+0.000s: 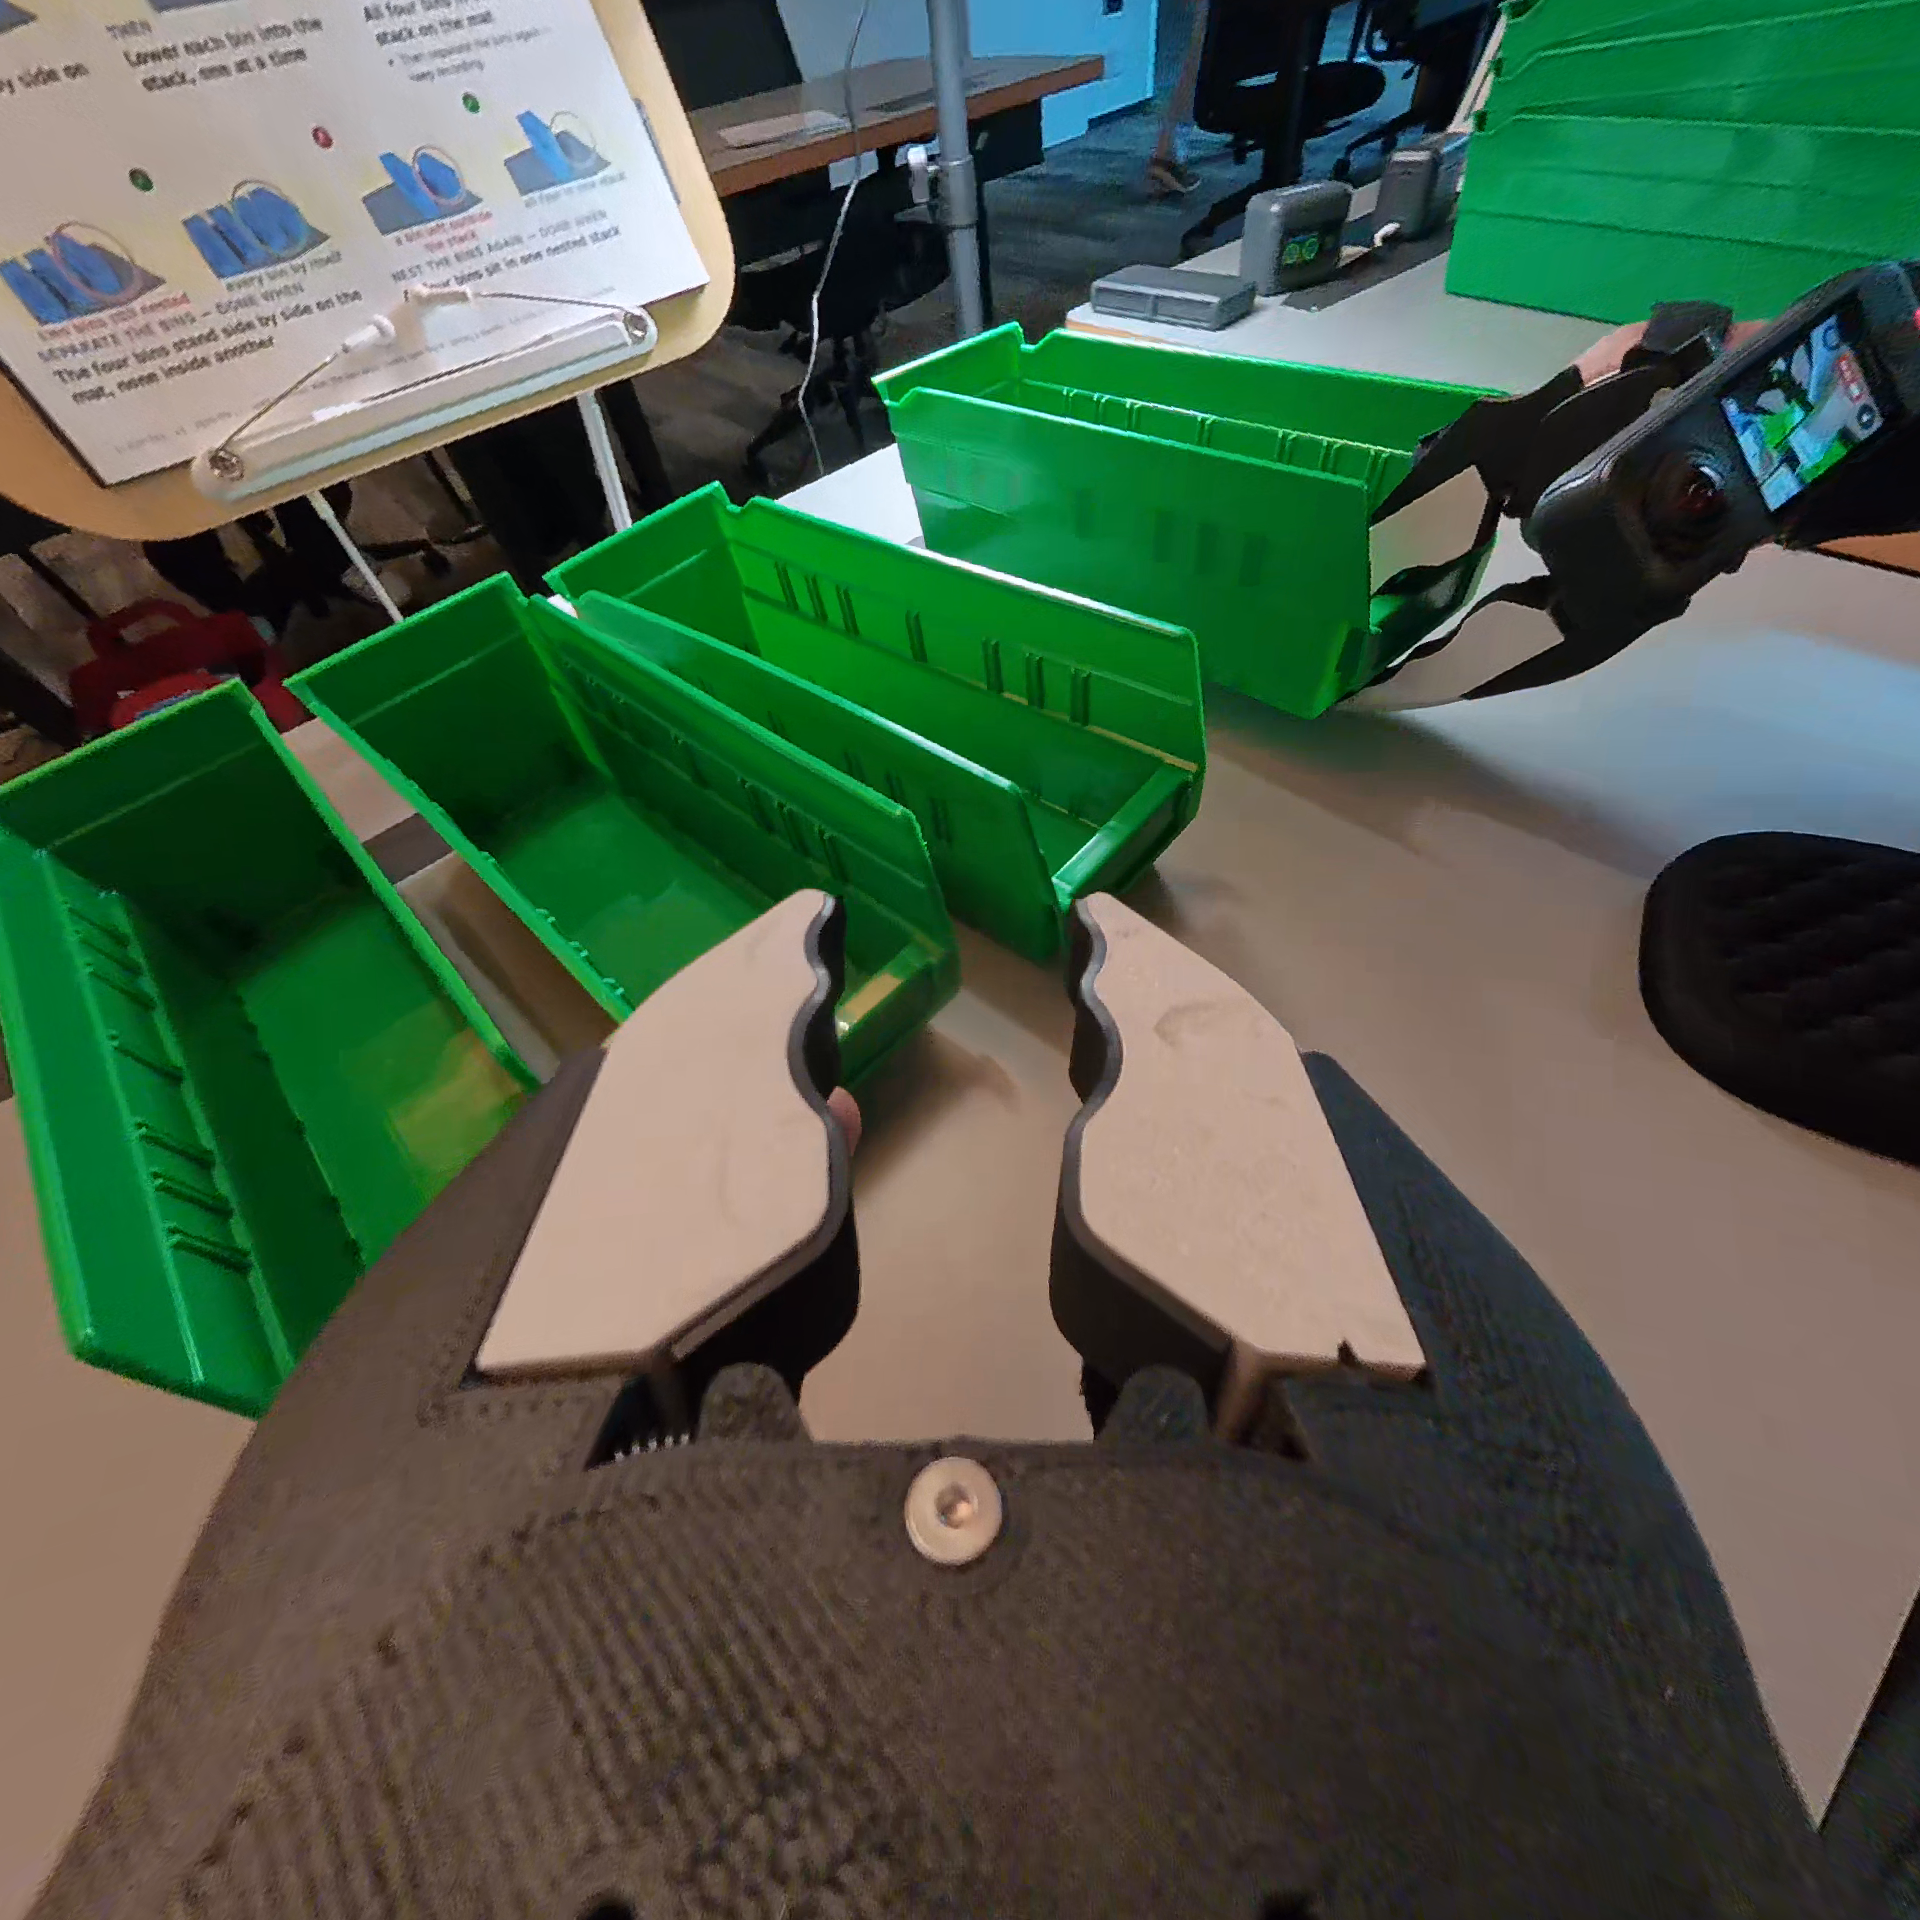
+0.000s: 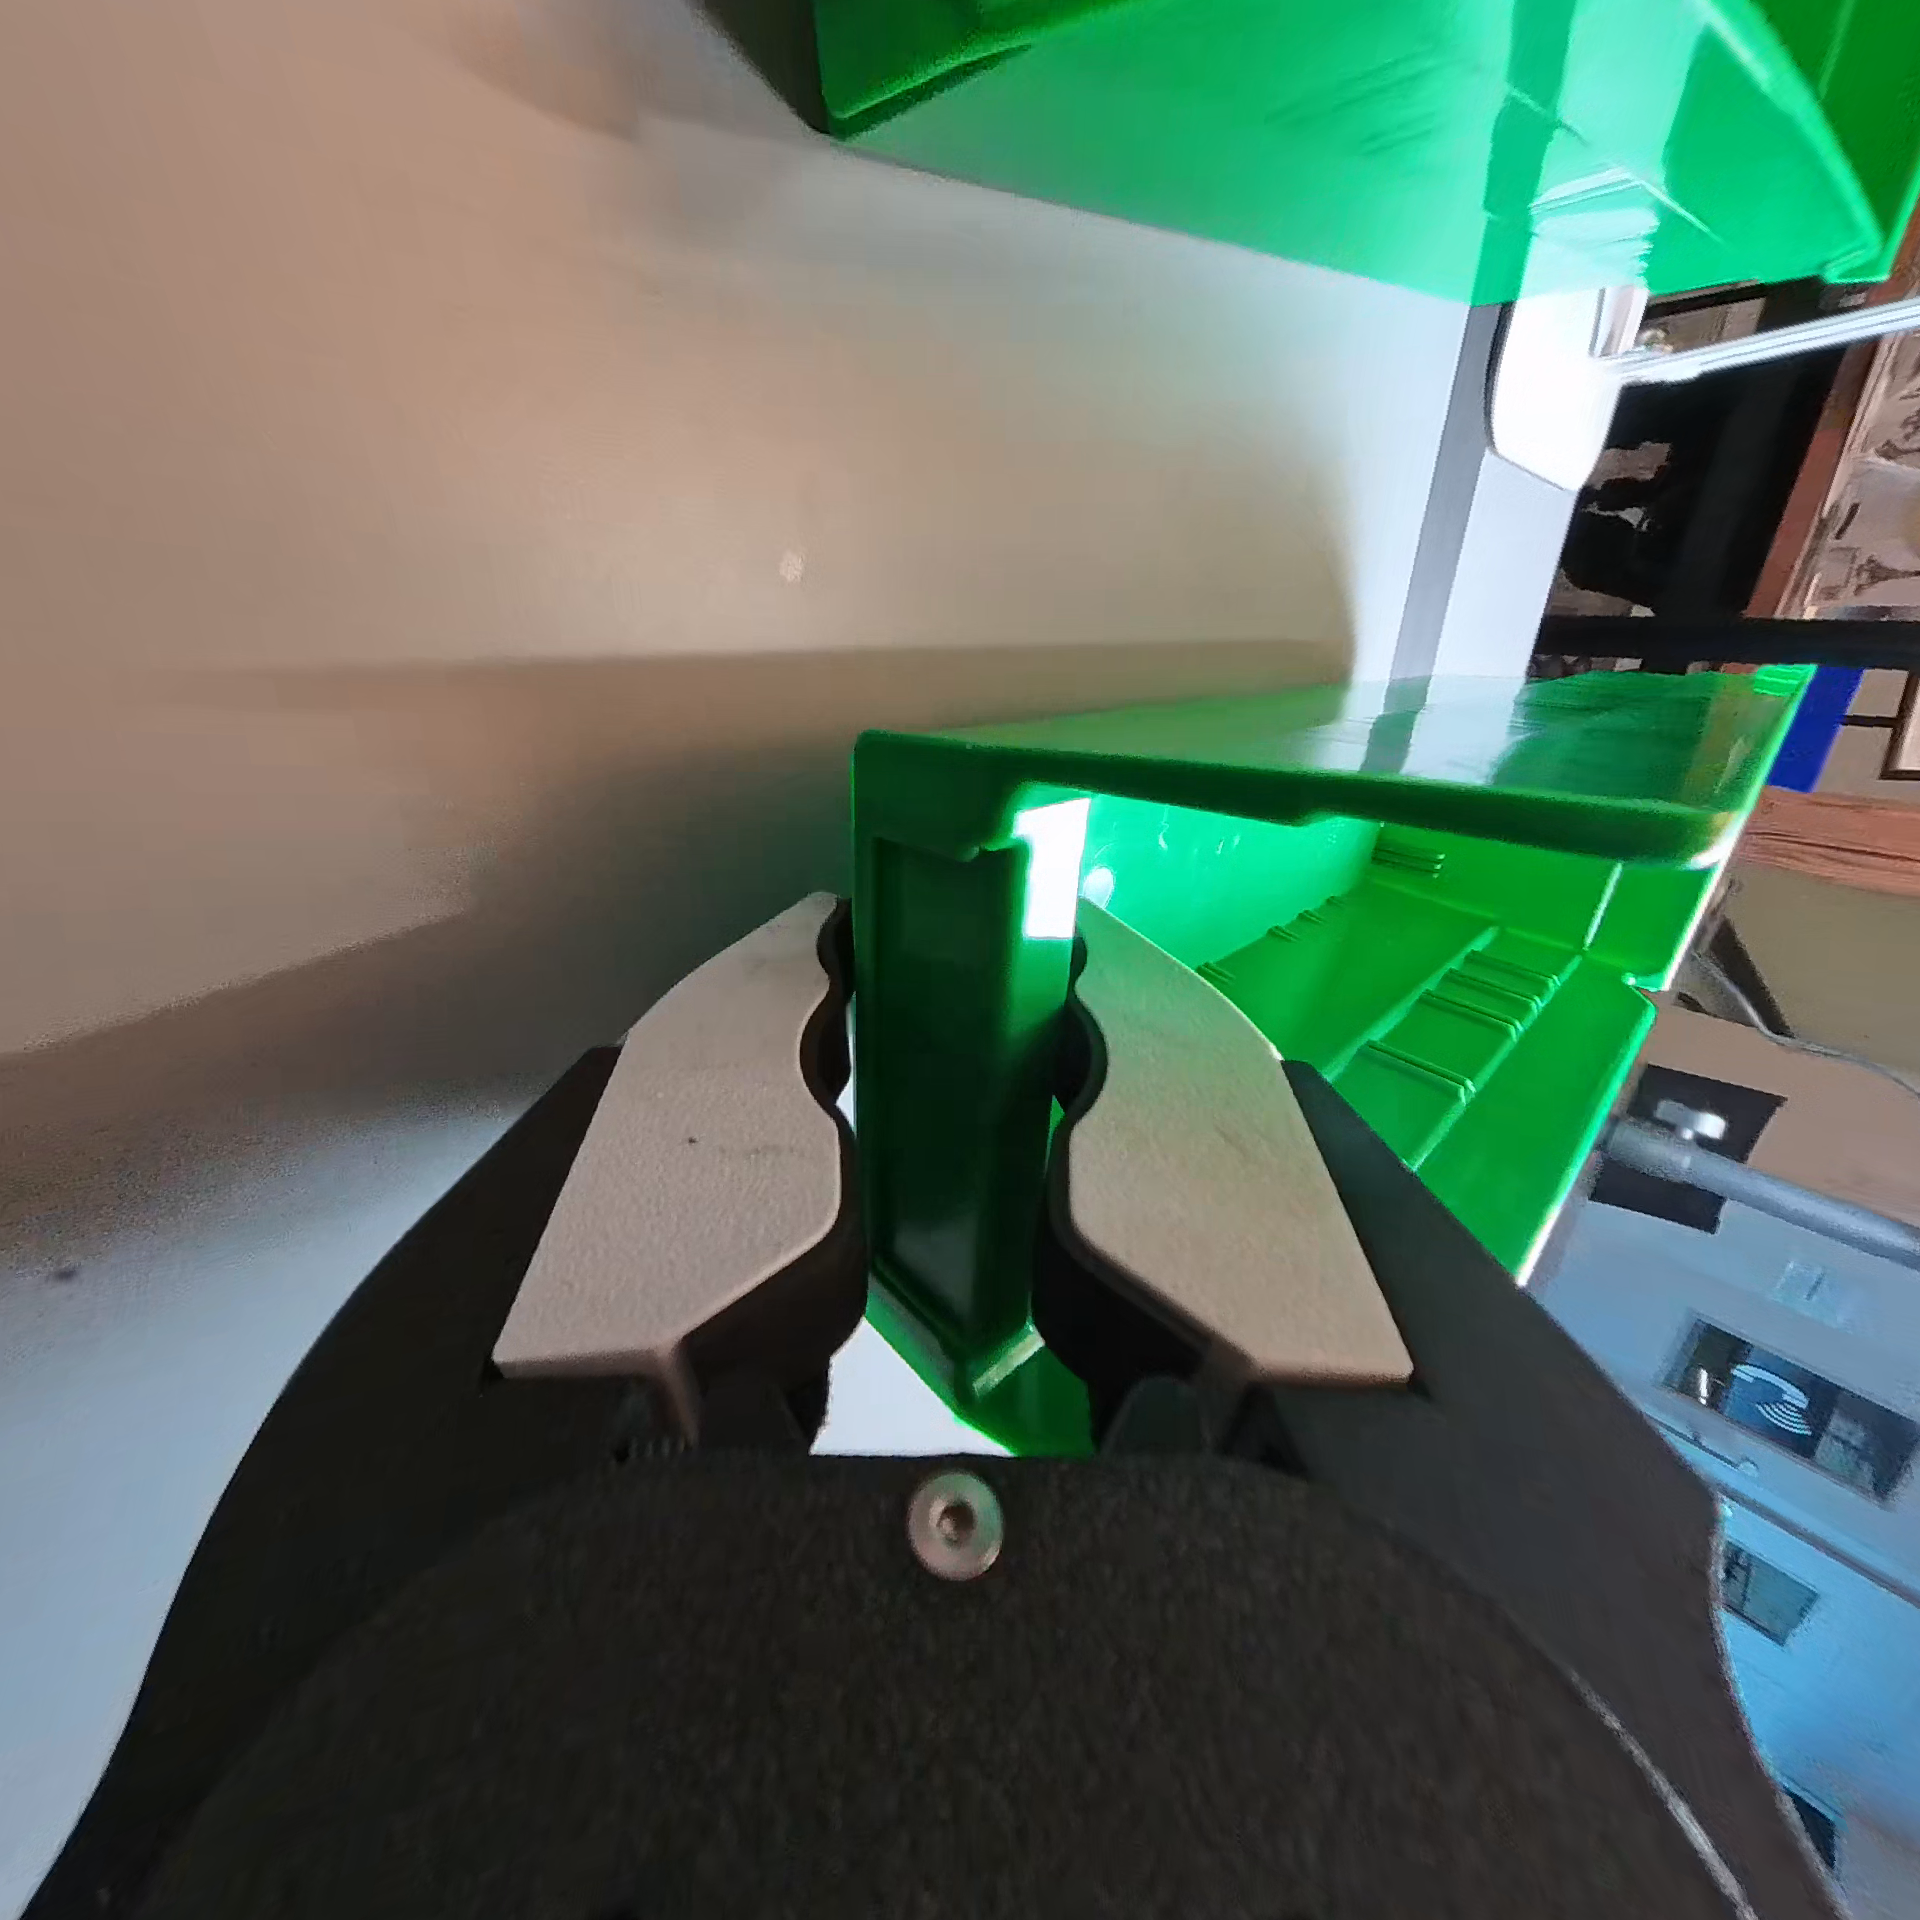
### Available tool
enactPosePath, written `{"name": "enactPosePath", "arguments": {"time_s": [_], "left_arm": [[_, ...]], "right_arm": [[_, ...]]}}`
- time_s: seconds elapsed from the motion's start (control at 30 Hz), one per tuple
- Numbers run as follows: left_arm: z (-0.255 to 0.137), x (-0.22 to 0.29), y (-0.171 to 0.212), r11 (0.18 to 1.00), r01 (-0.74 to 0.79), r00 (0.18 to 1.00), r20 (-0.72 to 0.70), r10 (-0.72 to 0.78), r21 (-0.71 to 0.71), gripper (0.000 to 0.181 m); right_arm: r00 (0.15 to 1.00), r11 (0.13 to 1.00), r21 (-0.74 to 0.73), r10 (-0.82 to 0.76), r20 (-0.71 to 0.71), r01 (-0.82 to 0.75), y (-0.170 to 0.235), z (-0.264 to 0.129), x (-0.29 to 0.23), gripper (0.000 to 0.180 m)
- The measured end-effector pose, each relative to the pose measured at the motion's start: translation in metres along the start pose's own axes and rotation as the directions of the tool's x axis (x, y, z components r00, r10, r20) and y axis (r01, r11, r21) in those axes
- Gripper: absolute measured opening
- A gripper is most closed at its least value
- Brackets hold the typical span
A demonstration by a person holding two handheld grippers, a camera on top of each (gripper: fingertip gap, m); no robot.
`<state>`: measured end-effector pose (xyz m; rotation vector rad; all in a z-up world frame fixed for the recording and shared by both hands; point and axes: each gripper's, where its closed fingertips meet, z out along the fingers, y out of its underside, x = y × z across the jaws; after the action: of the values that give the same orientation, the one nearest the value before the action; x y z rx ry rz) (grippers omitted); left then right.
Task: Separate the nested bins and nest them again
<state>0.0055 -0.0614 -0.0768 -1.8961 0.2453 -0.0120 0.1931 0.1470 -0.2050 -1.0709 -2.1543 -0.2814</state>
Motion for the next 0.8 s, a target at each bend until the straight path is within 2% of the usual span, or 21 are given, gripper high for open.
{"name": "enactPosePath", "arguments": {"time_s": [0.37,0.8], "left_arm": [[-0.005,-0.021,0.025,0.998,0.047,0.996,0.076,-0.043,-0.047,0.040],[-0.013,-0.036,0.028,0.998,0.054,0.992,0.119,-0.049,-0.039,0.040]], "right_arm": [[1.000,1.000,0.019,-0.008,-0.011,0.008,-0.008,0.027,0.001,0.036],[1.000,1.000,-0.004,0.026,-0.010,-0.026,-0.006,0.037,0.012,0.036]]}}
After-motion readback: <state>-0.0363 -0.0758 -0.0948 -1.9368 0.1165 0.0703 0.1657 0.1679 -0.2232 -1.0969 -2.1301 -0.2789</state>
